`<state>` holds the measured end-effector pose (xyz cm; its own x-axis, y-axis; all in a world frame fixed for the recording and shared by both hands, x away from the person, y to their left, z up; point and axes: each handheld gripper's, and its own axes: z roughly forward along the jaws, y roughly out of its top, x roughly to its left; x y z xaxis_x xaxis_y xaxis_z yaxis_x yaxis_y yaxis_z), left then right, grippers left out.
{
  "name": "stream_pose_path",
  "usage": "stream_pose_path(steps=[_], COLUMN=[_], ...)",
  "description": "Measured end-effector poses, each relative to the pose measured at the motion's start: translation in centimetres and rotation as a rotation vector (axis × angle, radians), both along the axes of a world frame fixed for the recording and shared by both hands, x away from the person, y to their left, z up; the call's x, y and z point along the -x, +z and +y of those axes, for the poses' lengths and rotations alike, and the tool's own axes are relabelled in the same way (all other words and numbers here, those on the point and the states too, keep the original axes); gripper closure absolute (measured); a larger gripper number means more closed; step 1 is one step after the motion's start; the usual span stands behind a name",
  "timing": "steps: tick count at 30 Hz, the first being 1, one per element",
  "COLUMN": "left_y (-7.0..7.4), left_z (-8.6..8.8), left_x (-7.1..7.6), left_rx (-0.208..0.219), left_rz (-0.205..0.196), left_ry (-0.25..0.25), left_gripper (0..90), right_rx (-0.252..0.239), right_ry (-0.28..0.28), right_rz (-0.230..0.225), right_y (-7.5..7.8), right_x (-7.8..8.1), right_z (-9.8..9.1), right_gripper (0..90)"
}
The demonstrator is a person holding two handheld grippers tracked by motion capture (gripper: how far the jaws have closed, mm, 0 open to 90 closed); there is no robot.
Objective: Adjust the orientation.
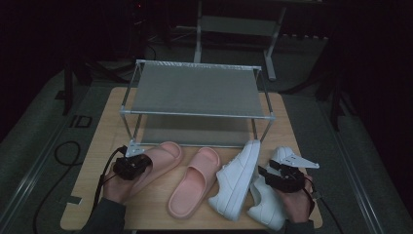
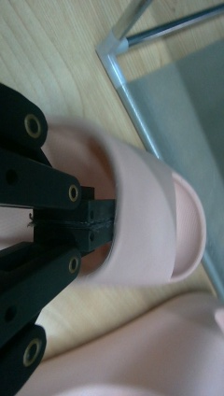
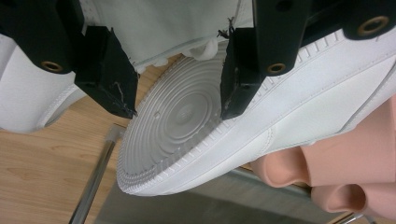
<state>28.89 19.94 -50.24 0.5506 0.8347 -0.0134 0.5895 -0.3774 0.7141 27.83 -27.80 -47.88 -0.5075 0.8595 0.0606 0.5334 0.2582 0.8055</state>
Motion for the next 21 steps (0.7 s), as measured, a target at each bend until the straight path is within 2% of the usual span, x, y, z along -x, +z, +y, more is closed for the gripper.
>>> stream_pose_path(steps=[3, 5, 6, 7, 8, 13, 17, 21], left_y=[0.3, 0.8, 1.0, 1.0, 1.5, 2.2, 2.0, 1.4], left_z=[-0.2, -0.5, -0.7, -0.7, -1.3, -3.9, -6.4, -8.7], left_x=[0.8, 1.9, 2.2, 2.2, 2.6, 2.7, 2.6, 2.4], left_rx=[-0.004, 0.014, 0.033, 0.033, 0.058, 0.035, 0.026, 0.036], left_rz=[0.002, -0.004, -0.006, -0.006, -0.015, -0.021, -0.014, -0.001], left_ry=[-0.010, -0.033, -0.056, -0.056, -0.093, -0.188, -0.252, -0.308], left_gripper=[88.8, 88.8, 88.6, 88.1, 88.1, 87.7, 87.6, 88.0], right_rx=[0.000, 0.002, 0.002, 0.002, 0.004, 0.007, 0.006, 0.006], right_ry=[0.001, 0.000, 0.000, 0.000, 0.001, 0.003, 0.003, 0.005], right_rz=[0.000, 0.000, 0.000, 0.000, 0.000, 0.001, 0.001, 0.001], right_y=[0.0, 0.0, 0.0, 0.0, 0.0, 0.0, 0.0, 0.0], right_x=[0.0, 0.0, 0.0, 0.0, 0.0, 0.0, 0.0, 0.0], right_z=[0.0, 0.0, 0.1, 0.1, 0.1, 0.2, 0.1, 0.1], right_gripper=[45.7, 45.7, 45.7, 45.7, 45.7, 45.7, 45.7, 45.7])
